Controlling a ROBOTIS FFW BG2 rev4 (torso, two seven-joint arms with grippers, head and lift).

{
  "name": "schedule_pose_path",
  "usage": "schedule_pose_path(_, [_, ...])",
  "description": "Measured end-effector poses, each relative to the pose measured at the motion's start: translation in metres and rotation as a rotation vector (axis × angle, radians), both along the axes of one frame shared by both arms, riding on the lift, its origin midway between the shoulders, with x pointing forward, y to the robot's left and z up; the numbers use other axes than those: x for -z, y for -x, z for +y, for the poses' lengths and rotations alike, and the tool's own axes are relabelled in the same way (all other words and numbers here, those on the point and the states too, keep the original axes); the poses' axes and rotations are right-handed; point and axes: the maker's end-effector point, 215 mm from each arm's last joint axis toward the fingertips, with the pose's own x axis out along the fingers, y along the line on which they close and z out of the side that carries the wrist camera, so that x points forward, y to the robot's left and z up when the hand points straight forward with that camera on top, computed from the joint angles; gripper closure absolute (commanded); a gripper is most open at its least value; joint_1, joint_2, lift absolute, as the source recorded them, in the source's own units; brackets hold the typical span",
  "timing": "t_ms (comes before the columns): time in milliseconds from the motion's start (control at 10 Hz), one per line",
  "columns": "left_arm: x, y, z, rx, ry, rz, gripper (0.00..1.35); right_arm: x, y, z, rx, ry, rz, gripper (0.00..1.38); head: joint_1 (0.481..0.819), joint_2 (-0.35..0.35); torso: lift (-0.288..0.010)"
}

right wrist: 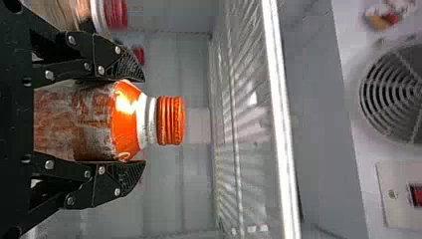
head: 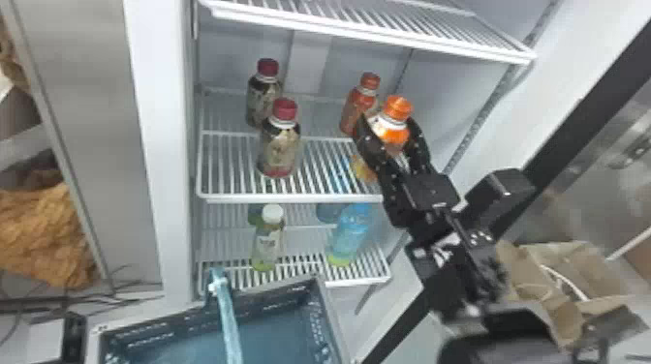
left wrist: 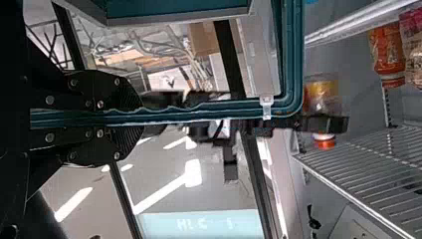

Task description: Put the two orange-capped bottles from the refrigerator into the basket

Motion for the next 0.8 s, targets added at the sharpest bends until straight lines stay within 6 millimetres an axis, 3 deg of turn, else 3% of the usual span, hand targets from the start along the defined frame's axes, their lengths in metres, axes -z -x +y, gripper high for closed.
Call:
schedule_pose_path(200, [0.0,-0.001,0.0,-0.002,0.0,-0.001,1.2,0.019,0.053,0.043,-0.139,0.016,0.2,0.9,0.695,-0.35,-0.04])
schedule_pose_path(500, [-0.001,-0.001,-0.001,0.001,0.0,-0.005,1.2,0.055,0.13,0.082,-0.277,0.017,0.474,0.9,0.695,-0.35,-0.04])
schedule_pose_path(800, [-0.001,-0.002,-0.001,0.001,-0.002,-0.007,1.2,0.094,0.184,0.113,-0.4,-0.006,0.701,0.9,0.695,-0.323,-0.04])
